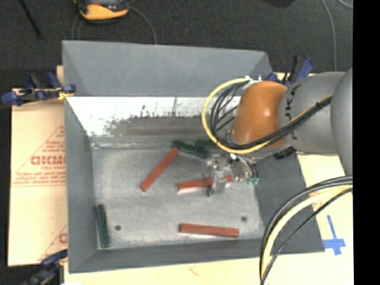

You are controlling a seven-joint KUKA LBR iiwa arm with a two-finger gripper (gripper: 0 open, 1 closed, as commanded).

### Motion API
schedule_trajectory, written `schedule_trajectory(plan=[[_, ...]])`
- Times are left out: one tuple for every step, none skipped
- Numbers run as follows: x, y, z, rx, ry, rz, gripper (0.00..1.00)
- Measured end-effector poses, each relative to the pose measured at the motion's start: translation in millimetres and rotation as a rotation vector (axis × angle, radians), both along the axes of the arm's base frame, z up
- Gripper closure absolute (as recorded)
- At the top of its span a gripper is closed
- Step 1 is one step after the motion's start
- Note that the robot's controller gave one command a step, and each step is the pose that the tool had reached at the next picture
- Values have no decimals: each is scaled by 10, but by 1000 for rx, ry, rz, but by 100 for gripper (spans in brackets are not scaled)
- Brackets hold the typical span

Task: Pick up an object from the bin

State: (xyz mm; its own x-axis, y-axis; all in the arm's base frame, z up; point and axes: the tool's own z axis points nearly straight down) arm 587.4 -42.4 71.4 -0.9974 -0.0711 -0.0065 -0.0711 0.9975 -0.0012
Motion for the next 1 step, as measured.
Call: schedule_trajectory(plan=[[-148,27,1477,-1,2,50,100]])
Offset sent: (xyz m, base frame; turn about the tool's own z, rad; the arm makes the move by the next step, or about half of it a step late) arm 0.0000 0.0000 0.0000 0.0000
